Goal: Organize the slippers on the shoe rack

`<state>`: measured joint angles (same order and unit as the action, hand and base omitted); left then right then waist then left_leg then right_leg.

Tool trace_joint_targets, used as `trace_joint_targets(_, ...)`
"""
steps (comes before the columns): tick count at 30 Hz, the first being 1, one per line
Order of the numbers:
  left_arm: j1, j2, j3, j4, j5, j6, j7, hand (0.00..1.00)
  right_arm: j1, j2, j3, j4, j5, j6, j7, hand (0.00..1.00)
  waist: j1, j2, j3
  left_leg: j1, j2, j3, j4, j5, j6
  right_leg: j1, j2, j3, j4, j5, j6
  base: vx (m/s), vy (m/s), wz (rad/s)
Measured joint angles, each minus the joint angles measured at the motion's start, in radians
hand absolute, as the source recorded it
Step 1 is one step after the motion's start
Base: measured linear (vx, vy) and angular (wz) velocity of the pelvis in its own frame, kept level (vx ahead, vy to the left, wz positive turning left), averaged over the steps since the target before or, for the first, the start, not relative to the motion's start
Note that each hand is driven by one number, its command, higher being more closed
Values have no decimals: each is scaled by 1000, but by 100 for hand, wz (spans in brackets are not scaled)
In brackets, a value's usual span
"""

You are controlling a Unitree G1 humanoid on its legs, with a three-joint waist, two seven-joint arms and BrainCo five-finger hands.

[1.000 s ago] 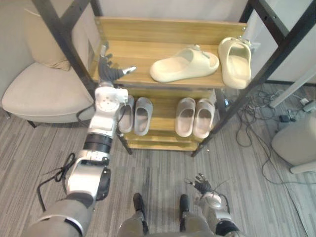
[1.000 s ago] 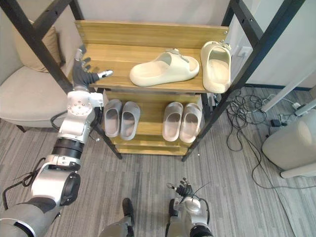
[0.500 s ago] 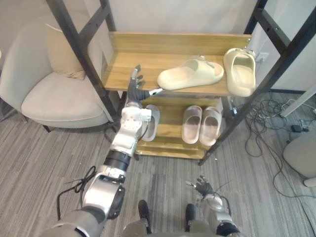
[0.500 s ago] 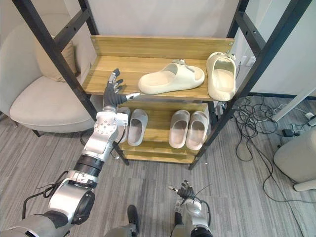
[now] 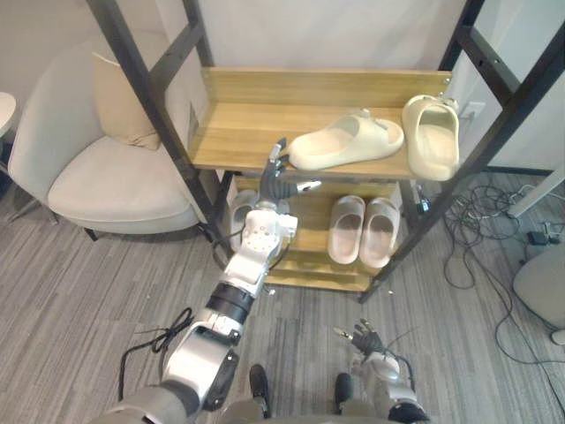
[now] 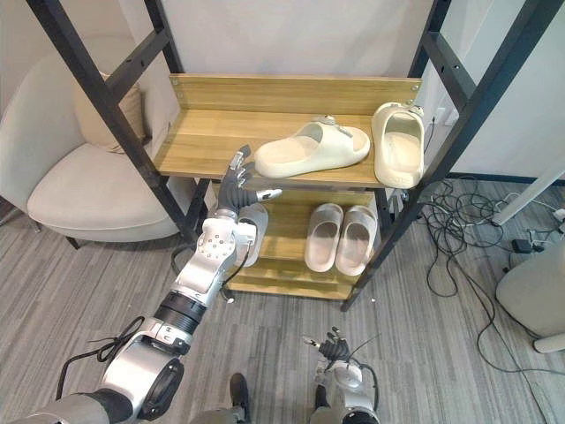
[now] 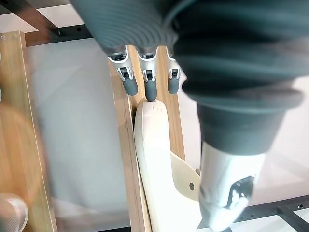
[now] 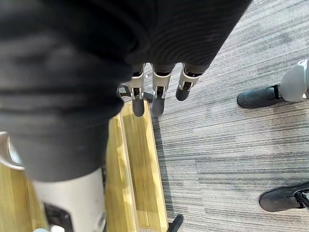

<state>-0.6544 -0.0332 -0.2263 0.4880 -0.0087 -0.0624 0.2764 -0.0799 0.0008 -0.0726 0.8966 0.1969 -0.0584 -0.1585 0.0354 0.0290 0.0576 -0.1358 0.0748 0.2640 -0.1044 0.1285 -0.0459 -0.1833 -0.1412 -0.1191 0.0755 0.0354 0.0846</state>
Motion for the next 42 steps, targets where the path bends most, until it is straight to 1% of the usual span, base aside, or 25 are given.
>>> trace_joint_targets(6, 0, -28, -53, 37, -34, -18, 1, 0, 0, 0, -2, -1, 1, 0, -10, 0, 0, -3, -13, 0, 0, -1, 0, 0, 0, 1, -1, -1, 0, 0, 3, 8, 37, 0)
trace_joint_targets(7, 0, -29, -57, 40, -35, -18, 1, 0, 0, 0, -3, -1, 1, 0, -10, 0, 0, -3, -14, 1, 0, -1, 0, 0, 0, 1, -1, -1, 0, 0, 4, 13, 32, 0)
trace_joint_targets(9, 0, -32, -98, 55, -38, -17, -8, 0, 0, 3, -2, -11, 1, 0, -10, 0, 0, -5, -19, 7, -1, -1, 0, 0, -1, 8, -1, -2, 0, 0, 5, 8, 35, -1)
trace_joint_targets(10, 0, -42, -132, 73, -58, -14, -26, 0, -2, 3, -3, -16, 1, 0, -10, 0, 0, -7, -20, 11, -1, 0, 0, -2, -1, 11, -1, 0, 1, 0, 5, -1, 31, -2)
trace_joint_targets(14, 1, -79, -162, 80, -84, -12, -29, 0, -4, 3, -3, -17, 2, 0, -10, 0, -1, -7, -20, 13, -1, 1, 0, -2, -1, 10, -1, 2, 4, -3, 2, -4, 25, -1)
trace_joint_targets(15, 1, -82, -188, 80, -99, -12, -40, 0, -4, 3, -3, -17, 2, 0, -10, 0, -4, -7, -20, 14, 0, 1, 0, -2, -1, 10, -1, 2, 6, -5, 2, 0, 0, 0)
trace_joint_targets(19, 2, -83, -211, 80, -111, -12, -45, 0, -4, 3, -3, -17, 2, 0, -11, 0, -11, -7, -21, 15, 0, 1, 0, -2, -1, 10, -1, 2, 6, -5, 2, 1, 24, 0)
trace_joint_targets(23, 2, -84, -252, 80, -118, -11, -47, 0, -10, 7, -3, -17, 2, 2, -12, 0, -17, -13, -27, 15, 0, 2, 0, -2, -1, 11, -1, 2, 7, -4, 2, 4, 16, 0)
trace_joint_targets(27, 2, -84, -274, 79, -131, -11, -47, 0, -10, 19, -4, -17, 2, 2, -15, 0, -28, -18, -31, 21, 0, 6, 0, -2, -1, 14, -1, 6, 7, -2, 5, 2, 5, -2)
trace_joint_targets(30, 2, -84, -273, 77, -131, -10, -46, 0, -7, 24, -6, -17, 2, 2, -17, 0, -29, -18, -32, 34, 0, 15, 0, -7, -4, 22, 0, 15, 6, -3, 6, 10, 32, -9)
trace_joint_targets(34, 2, -81, -273, -7, -132, -10, -46, 0, 7, 37, -32, -17, 2, 3, -18, 0, -29, -18, -34, 35, 0, 11, 0, -9, -2, 25, 0, 12, 6, -7, 4, 4, 31, 2)
trace_joint_targets(38, 43, -55, -271, -215, -150, -21, -49, 0, 42, 40, -39, -17, 2, 3, -18, 0, -27, -18, -34, 35, 1, -4, 0, -9, -2, 35, -1, -5, 6, -11, 7, 18, 23, 10)
trace_joint_targets(42, 74, -36, -247, -271, -158, -21, -66, 0, 51, 39, -38, -17, 2, 9, -17, 0, -26, -17, -40, 38, 1, -19, 0, -10, -3, 45, -1, -21, 7, -20, 3, 16, 15, 11)
